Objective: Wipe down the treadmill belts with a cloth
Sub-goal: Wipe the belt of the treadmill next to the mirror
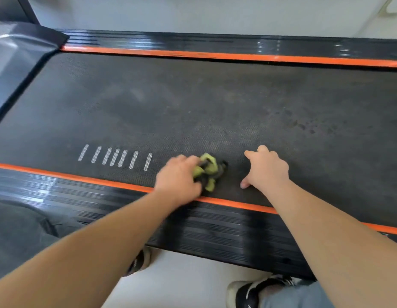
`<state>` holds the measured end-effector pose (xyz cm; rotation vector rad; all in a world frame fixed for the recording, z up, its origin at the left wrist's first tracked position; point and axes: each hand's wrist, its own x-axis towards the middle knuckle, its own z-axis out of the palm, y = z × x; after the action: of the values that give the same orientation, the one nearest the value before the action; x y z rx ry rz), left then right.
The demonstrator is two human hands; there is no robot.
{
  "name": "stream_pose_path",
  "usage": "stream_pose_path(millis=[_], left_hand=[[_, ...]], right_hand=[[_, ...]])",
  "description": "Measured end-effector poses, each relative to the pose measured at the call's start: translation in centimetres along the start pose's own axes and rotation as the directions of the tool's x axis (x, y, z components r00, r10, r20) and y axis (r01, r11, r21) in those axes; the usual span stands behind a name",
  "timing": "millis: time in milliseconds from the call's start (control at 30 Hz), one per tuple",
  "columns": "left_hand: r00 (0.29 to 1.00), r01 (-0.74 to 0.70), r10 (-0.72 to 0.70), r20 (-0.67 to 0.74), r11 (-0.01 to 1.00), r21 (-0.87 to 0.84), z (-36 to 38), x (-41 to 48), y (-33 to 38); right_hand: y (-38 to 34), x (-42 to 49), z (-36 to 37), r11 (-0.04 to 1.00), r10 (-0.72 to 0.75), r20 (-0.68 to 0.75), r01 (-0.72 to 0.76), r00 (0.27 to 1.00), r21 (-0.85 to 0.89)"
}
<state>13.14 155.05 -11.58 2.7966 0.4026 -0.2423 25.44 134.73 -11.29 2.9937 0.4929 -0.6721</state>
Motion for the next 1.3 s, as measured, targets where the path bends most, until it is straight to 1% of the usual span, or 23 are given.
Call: stream_pose_path(millis=[67, 133, 267, 400, 500, 567, 600, 667, 767, 800, 833, 867, 900, 933, 967, 1033, 1067, 1100, 1133, 1167, 1233, 1267, 1300], left_hand=[[0.979, 0.202, -0.202, 0.007, 0.979, 0.000, -1.0, 2.2, -3.0], [0.942, 0.334, -0.335, -0.003, 0.940, -0.066, -0.5, 2.7, -3.3], [0.917, 0.371, -0.386, -0.102, 0.918, -0.138, 3.0, 1.2, 2.3], [0.949, 0.288, -0.310, -0.057, 0.927, -0.242, 3.8, 1.8, 3.1], [0.997, 0.066, -0.054, 0.054, 0.961, -0.269, 2.7, 2.0, 2.4], [0.995, -0.055, 0.067, 0.075, 0.986, -0.157, 1.8, 3.2, 0.6], [0.997, -0.069, 0.071, 0.038, 0.996, -0.059, 1.4, 4.4, -0.8], [0.997, 0.042, -0.040, -0.060, 0.998, 0.037, 0.3, 6.7, -3.8], [0.923, 0.331, -0.353, -0.154, 0.931, -0.152, 0.1, 9.0, -4.8], [0.898, 0.373, -0.407, -0.168, 0.906, -0.200, 0.6, 9.0, -3.5], [0.898, 0.365, -0.405, -0.175, 0.905, -0.218, 1.4, 8.8, -1.7], [0.920, 0.311, -0.352, -0.172, 0.923, -0.225, 2.2, 8.2, 0.3], [0.958, 0.208, -0.244, -0.151, 0.953, -0.221, 3.0, 7.6, 2.2], [0.990, 0.065, -0.089, -0.114, 0.978, -0.197, 3.5, 6.9, 3.8], [0.994, -0.094, 0.084, -0.067, 0.983, -0.160, 3.7, 6.7, 4.8], [0.929, -0.368, 0.369, 0.017, 0.929, -0.048, 2.8, 8.2, 4.5], [0.900, -0.436, 0.435, 0.038, 0.899, 0.032, 2.3, 9.5, 3.8], [0.897, -0.442, 0.440, 0.038, 0.892, 0.098, 1.9, 11.2, 3.0], [0.923, -0.384, 0.384, 0.026, 0.914, 0.129, 1.4, 13.1, 2.2], [0.962, -0.270, 0.273, -0.007, 0.956, 0.113, 0.9, 14.9, 1.8], [0.996, -0.021, 0.020, -0.082, 1.000, -0.023, 0.5, 17.3, 2.3], [0.995, 0.028, -0.035, -0.091, 0.997, -0.075, 0.7, 17.4, 3.6], [0.997, 0.027, -0.035, -0.069, 0.994, -0.105, 1.1, 16.7, 5.1]], right_hand=[[0.1, 0.7, -0.2, 0.999, 0.051, 0.095, -0.051, 0.994, -0.009], [0.0, 1.1, -0.3, 0.993, 0.113, 0.158, -0.114, 0.981, -0.006], [-0.3, 2.0, -0.2, 0.980, 0.127, 0.259, -0.162, 0.957, 0.118], [-0.7, 2.9, -0.8, 0.968, 0.157, 0.326, -0.210, 0.932, 0.134], [-1.0, 2.8, -0.9, 0.967, 0.167, 0.318, -0.218, 0.933, 0.132], [-0.8, 2.6, -0.7, 0.969, 0.161, 0.303, -0.209, 0.939, 0.132], [-0.7, 2.5, -0.6, 0.970, 0.158, 0.295, -0.204, 0.942, 0.129], [-0.4, 2.4, -0.3, 0.974, 0.155, 0.266, -0.192, 0.951, 0.119], [-0.2, 2.6, -0.1, 0.977, 0.151, 0.236, -0.181, 0.960, 0.112], [-0.3, 2.6, -0.1, 0.977, 0.153, 0.235, -0.183, 0.960, 0.113], [-0.3, 2.7, -0.1, 0.975, 0.161, 0.238, -0.192, 0.958, 0.115], [-0.4, 2.6, 0.0, 0.972, 0.167, 0.240, -0.200, 0.956, 0.119], [-0.4, 2.5, 0.1, 0.970, 0.171, 0.241, -0.206, 0.955, 0.127], [-0.4, 2.5, 0.2, 0.969, 0.168, 0.233, -0.204, 0.958, 0.139], [-0.3, 2.4, 0.3, 0.969, 0.162, 0.220, -0.197, 0.962, 0.149], [0.0, 2.4, 0.4, 0.969, 0.152, 0.207, -0.187, 0.966, 0.160], [0.1, 2.4, 0.5, 0.970, 0.148, 0.213, -0.184, 0.966, 0.159], [0.1, 2.6, 0.6, 0.971, 0.144, 0.222, -0.180, 0.964, 0.155], [0.1, 2.7, 0.7, 0.973, 0.141, 0.228, -0.178, 0.963, 0.149], [0.1, 2.9, 0.7, 0.973, 0.144, 0.234, -0.180, 0.962, 0.143], [0.1, 2.9, 0.7, 0.974, 0.149, 0.240, -0.184, 0.959, 0.131], [0.0, 2.9, 0.7, 0.975, 0.148, 0.244, -0.182, 0.959, 0.125], [0.0, 2.9, 0.6, 0.975, 0.148, 0.248, -0.183, 0.957, 0.125]])
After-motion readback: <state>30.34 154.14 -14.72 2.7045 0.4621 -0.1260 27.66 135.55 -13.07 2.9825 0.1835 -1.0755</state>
